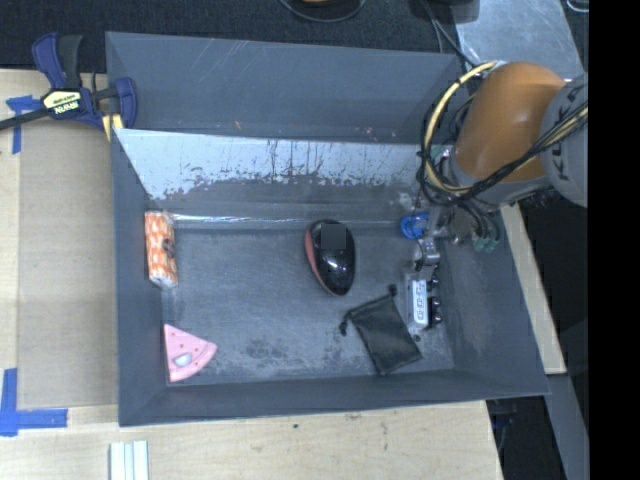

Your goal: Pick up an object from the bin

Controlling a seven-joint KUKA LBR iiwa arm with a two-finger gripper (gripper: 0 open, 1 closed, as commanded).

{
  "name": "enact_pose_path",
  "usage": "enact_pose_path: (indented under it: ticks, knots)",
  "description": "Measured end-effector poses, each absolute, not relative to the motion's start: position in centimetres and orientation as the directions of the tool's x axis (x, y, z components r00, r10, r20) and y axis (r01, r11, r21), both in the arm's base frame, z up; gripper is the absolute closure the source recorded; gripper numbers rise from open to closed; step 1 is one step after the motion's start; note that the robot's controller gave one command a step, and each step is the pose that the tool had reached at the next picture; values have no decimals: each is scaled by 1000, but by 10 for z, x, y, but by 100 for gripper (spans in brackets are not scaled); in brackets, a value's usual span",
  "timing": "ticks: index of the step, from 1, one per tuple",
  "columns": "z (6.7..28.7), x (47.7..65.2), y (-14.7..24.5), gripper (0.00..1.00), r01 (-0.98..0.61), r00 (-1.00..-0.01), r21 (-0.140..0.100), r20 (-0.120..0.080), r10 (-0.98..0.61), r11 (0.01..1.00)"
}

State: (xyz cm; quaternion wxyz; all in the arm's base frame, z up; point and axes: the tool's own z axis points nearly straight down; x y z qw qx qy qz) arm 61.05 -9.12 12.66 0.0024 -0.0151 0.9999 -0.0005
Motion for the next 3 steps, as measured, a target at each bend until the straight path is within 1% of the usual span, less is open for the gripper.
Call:
enact_pose_path:
  ticks: [1, 2, 3]
  knots:
    - [92, 603, -74, 0, -93, -996, 0, 2, -93, 996]
    - [70, 593, -63, 0, -25, -1000, -1, -8, -25, 1000]
    - [71, 593, -47, 0, -116, -993, -1, -5, -116, 993]
